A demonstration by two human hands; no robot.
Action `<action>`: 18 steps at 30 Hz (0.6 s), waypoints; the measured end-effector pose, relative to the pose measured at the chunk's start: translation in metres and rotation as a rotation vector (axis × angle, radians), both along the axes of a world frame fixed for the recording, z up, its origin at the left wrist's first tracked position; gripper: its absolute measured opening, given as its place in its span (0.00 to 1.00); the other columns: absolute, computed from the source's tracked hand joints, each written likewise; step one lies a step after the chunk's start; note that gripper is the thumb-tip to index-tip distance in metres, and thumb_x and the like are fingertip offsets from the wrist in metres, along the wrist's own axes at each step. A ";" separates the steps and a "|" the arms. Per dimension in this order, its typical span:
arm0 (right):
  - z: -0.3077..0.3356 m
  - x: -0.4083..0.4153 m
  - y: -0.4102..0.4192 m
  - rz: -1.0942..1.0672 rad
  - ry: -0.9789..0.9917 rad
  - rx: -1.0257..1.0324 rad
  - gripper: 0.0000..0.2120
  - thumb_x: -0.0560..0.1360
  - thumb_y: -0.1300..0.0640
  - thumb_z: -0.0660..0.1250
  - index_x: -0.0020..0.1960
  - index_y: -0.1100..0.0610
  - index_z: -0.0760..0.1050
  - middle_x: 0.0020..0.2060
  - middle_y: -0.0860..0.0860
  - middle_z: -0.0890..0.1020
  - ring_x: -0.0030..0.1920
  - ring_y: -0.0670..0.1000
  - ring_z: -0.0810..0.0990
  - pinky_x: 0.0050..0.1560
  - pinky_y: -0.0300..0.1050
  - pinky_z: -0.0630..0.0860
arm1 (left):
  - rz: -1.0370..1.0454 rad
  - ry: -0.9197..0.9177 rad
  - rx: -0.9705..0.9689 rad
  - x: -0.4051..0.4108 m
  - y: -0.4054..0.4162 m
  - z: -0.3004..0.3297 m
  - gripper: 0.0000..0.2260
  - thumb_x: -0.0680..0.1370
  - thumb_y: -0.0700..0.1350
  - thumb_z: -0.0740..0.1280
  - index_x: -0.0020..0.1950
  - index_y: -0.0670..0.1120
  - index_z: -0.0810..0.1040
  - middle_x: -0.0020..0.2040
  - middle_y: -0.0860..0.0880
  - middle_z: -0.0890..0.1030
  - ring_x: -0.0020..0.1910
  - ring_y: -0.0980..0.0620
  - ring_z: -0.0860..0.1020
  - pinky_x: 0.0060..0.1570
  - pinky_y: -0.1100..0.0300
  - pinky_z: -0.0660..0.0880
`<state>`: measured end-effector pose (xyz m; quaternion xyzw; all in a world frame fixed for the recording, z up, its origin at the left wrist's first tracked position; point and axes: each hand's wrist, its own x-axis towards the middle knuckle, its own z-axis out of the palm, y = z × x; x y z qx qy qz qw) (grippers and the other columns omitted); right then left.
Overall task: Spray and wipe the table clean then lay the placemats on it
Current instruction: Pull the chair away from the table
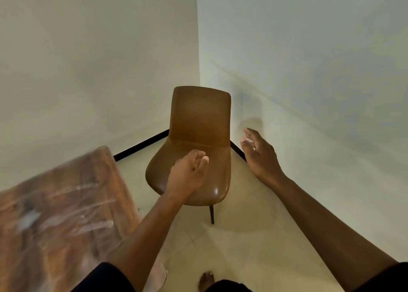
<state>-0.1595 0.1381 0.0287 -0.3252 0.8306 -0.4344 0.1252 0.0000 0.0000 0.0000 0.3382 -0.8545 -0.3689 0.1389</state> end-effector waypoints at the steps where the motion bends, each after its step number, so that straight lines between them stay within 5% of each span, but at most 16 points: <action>1: -0.002 -0.009 -0.003 -0.017 -0.027 -0.018 0.20 0.87 0.51 0.57 0.77 0.52 0.69 0.73 0.49 0.75 0.72 0.50 0.74 0.66 0.42 0.69 | -0.002 0.017 0.048 -0.011 -0.005 -0.005 0.15 0.87 0.56 0.62 0.68 0.52 0.79 0.56 0.56 0.82 0.56 0.55 0.81 0.50 0.60 0.75; 4: -0.011 -0.033 -0.009 -0.027 -0.068 0.009 0.17 0.86 0.51 0.59 0.72 0.52 0.75 0.67 0.48 0.81 0.63 0.45 0.77 0.60 0.39 0.71 | -0.025 0.031 0.161 -0.035 -0.016 -0.017 0.08 0.86 0.52 0.64 0.60 0.54 0.81 0.52 0.57 0.84 0.53 0.58 0.82 0.48 0.61 0.75; 11: -0.037 -0.118 -0.032 -0.008 -0.157 0.020 0.11 0.83 0.50 0.63 0.61 0.48 0.81 0.55 0.47 0.86 0.55 0.49 0.85 0.61 0.53 0.81 | -0.017 0.047 0.309 -0.108 -0.030 -0.040 0.08 0.81 0.59 0.64 0.55 0.63 0.82 0.52 0.58 0.87 0.57 0.57 0.84 0.61 0.47 0.82; 18: -0.041 -0.222 -0.055 0.149 -0.147 0.083 0.11 0.83 0.52 0.64 0.60 0.51 0.82 0.53 0.48 0.86 0.52 0.48 0.85 0.58 0.53 0.83 | 0.151 0.097 0.436 -0.197 -0.023 -0.048 0.12 0.83 0.57 0.63 0.58 0.56 0.84 0.51 0.56 0.88 0.54 0.56 0.85 0.61 0.45 0.83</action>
